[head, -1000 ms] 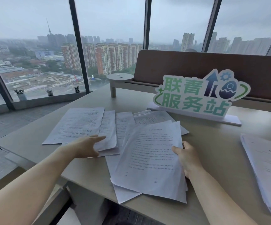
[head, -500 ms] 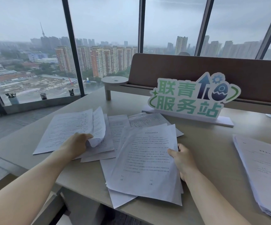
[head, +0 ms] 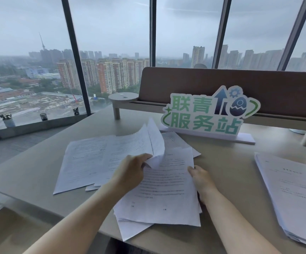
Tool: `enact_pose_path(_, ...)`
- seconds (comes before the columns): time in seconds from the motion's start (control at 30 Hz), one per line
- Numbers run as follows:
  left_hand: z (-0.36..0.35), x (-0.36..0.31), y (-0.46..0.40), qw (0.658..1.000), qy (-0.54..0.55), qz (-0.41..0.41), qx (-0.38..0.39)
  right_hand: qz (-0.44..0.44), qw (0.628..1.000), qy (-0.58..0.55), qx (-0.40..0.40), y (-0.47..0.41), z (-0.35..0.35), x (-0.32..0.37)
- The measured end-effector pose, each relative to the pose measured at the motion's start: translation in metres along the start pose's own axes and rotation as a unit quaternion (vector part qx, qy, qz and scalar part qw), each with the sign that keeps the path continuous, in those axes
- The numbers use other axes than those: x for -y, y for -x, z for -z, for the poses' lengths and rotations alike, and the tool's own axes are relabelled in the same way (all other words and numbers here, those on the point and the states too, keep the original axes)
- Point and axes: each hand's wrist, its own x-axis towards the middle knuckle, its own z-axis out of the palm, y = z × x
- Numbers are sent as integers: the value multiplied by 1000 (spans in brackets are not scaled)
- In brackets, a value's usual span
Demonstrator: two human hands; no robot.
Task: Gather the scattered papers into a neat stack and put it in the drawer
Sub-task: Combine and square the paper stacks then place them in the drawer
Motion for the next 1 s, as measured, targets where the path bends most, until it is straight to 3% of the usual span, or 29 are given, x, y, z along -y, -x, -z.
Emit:
enact_pose_path(0.17,-31,-29,9,998,8,-7,57,-44,993,-86,64,7,8,14)
enact_pose_path(0.33,-41,-49,21,994,-5,4,107,-53,986,-74,137,3,11,21)
enact_pose_path(0.43,-35,-53,29,991,36,4,126,-83,989,2,121,-9,6,11)
enact_pose_path(0.53,-27,-46,31,983,81,57,156,-102,990,34,87,-9,2,6)
enact_pose_path(0.63,-23,-22,24,988,81,97,89,-109,991,18,77,-10,2,5)
enact_pose_path(0.7,-20,1,18,982,64,175,23,-108,991,10,75,-10,3,5)
enact_pose_path(0.83,-3,39,8,941,79,327,-47,-80,992,-36,93,-5,9,3)
enact_pose_path(1.0,15,55,-6,847,322,418,-62,1,986,-95,134,7,20,2)
